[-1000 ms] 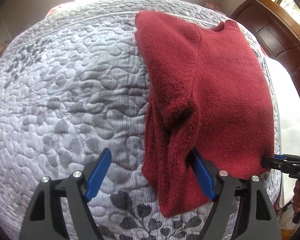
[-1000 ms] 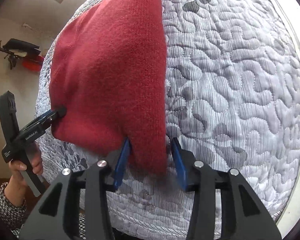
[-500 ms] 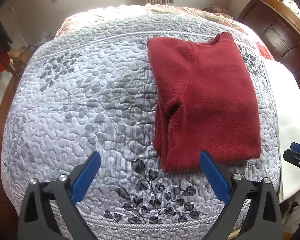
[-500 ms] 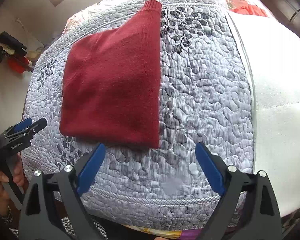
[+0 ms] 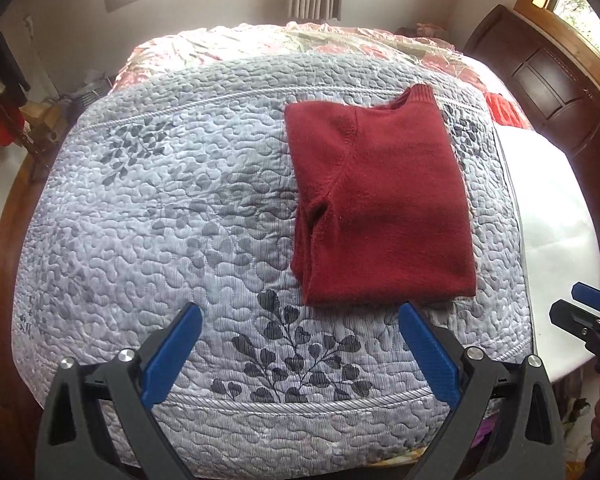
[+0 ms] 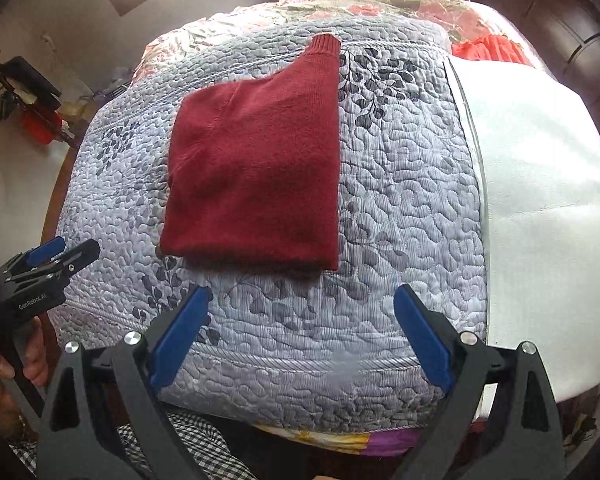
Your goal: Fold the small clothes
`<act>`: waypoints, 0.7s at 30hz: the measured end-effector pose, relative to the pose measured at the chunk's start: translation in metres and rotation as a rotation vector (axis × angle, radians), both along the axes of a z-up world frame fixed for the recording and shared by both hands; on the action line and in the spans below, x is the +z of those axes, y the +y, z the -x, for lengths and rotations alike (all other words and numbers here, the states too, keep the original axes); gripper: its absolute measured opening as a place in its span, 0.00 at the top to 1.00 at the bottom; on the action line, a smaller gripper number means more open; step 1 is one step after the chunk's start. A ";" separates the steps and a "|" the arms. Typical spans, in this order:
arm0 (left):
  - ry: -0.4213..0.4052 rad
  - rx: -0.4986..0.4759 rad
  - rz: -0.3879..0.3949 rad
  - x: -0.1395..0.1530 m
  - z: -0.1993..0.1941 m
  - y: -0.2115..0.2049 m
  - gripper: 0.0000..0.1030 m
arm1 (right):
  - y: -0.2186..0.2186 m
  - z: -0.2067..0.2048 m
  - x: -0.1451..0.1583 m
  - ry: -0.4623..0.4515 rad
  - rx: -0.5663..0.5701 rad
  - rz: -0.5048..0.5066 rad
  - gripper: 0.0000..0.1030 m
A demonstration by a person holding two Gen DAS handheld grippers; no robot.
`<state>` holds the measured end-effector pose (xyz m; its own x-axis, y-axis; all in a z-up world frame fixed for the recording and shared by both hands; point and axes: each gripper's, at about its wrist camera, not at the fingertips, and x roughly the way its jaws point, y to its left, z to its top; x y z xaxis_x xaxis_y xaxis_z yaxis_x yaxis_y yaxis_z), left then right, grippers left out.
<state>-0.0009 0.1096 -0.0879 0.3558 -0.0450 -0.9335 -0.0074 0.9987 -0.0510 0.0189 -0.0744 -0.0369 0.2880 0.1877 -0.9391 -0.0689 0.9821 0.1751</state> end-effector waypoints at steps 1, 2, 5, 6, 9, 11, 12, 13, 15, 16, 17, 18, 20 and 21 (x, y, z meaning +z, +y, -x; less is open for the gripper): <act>-0.005 0.001 -0.002 0.004 0.002 0.000 0.04 | 0.001 0.002 0.003 -0.004 0.002 0.002 0.09; -0.010 0.004 -0.006 0.007 0.004 0.001 0.04 | 0.002 0.003 0.006 -0.008 0.003 0.004 0.09; -0.025 0.009 -0.009 0.018 0.010 0.002 0.04 | 0.006 0.006 0.011 -0.013 0.007 0.005 0.09; -0.027 0.011 -0.006 0.020 0.011 0.003 0.04 | 0.008 0.006 0.012 -0.013 0.009 0.003 0.09; -0.033 0.010 -0.002 0.026 0.017 0.004 0.04 | 0.013 0.008 0.014 -0.011 0.014 -0.001 0.09; -0.029 0.010 0.001 0.027 0.020 0.003 0.04 | 0.017 0.009 0.015 -0.011 0.019 -0.002 0.09; -0.028 0.009 0.002 0.028 0.021 0.003 0.04 | 0.019 0.010 0.015 -0.013 0.023 -0.002 0.09; -0.025 0.007 0.002 0.028 0.023 0.002 0.04 | 0.021 0.010 0.016 -0.015 0.029 -0.001 0.09; -0.023 0.005 0.002 0.029 0.026 0.002 0.04 | 0.025 0.011 0.018 -0.020 0.035 0.003 0.09; -0.023 0.006 0.003 0.030 0.027 0.002 0.04 | 0.026 0.012 0.019 -0.020 0.036 0.003 0.09; -0.024 0.007 0.003 0.030 0.029 0.002 0.04 | 0.027 0.013 0.019 -0.021 0.037 0.003 0.09; -0.025 0.009 0.003 0.031 0.030 0.002 0.04 | 0.027 0.013 0.020 -0.022 0.038 0.004 0.09; -0.023 0.010 0.002 0.031 0.031 0.003 0.04 | 0.028 0.014 0.021 -0.024 0.037 0.006 0.09; -0.022 0.010 0.002 0.031 0.032 0.003 0.04 | 0.028 0.015 0.021 -0.024 0.036 0.005 0.09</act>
<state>-0.0328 0.1127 -0.0572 0.3764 -0.0431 -0.9255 -0.0162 0.9985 -0.0531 0.0041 -0.0466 -0.0161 0.3036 0.1932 -0.9330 -0.1084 0.9799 0.1676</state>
